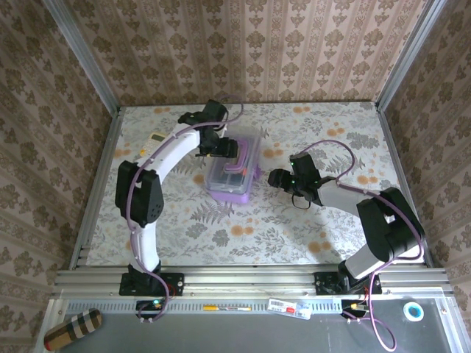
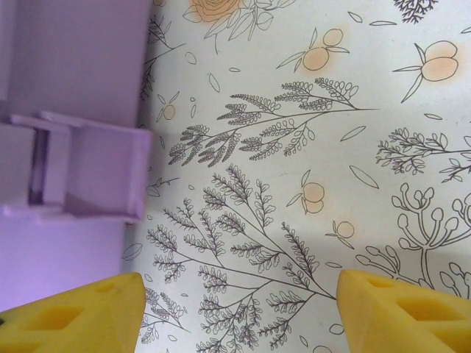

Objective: Pack the tool kit

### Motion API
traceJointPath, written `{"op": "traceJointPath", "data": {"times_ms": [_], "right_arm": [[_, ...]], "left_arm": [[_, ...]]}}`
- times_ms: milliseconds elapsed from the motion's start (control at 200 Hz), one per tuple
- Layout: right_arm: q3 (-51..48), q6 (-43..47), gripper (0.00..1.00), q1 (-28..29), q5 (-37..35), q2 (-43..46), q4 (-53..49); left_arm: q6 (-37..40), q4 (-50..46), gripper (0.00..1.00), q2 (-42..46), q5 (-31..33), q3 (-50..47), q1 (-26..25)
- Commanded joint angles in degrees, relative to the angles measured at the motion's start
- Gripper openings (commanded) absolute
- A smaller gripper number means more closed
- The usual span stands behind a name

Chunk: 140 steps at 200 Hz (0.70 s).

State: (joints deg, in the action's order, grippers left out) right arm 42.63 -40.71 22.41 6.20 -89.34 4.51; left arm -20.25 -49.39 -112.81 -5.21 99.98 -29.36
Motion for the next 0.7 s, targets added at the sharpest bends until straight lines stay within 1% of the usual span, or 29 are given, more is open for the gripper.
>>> {"op": "traceJointPath", "data": {"times_ms": [0,200,315,460,480,575,620,695], "right_arm": [[-1.14,0.63,0.71,-0.09,-1.67,1.61,-0.74],[-1.76,1.06,0.73,-0.18,-1.15,1.56,0.18],[-2.18,0.57,0.74,-0.91,1.87,0.05,2.32],[-0.77,-0.23,0.74,-2.19,10.25,-2.75,4.93],[-0.44,-0.31,0.75,-2.3,11.29,-3.04,5.23],[1.14,-1.39,0.76,-3.13,17.23,-5.1,7.25],[1.92,-2.54,0.77,-3.57,20.82,-6.47,9.0],[2.86,-5.51,0.78,-4.5,26.33,-9.2,13.7]], "left_arm": [[-2.86,-2.02,0.68,-2.39,2.58,-4.05,2.64],[-1.14,-1.23,0.68,-3.78,1.29,-3.16,2.83],[0.79,-0.79,0.68,-4.84,1.28,-3.12,2.82],[1.81,1.02,0.68,-4.96,-1.09,-4.32,2.82],[1.94,1.19,0.68,-4.96,-1.39,-4.36,4.31],[2.35,1.54,0.68,-4.7,-1.99,-4.83,4.52],[2.72,2.02,0.67,-4.52,-1.68,-5.38,4.54],[3.82,2.07,0.67,-4.79,0.87,-5.92,4.54]]}}
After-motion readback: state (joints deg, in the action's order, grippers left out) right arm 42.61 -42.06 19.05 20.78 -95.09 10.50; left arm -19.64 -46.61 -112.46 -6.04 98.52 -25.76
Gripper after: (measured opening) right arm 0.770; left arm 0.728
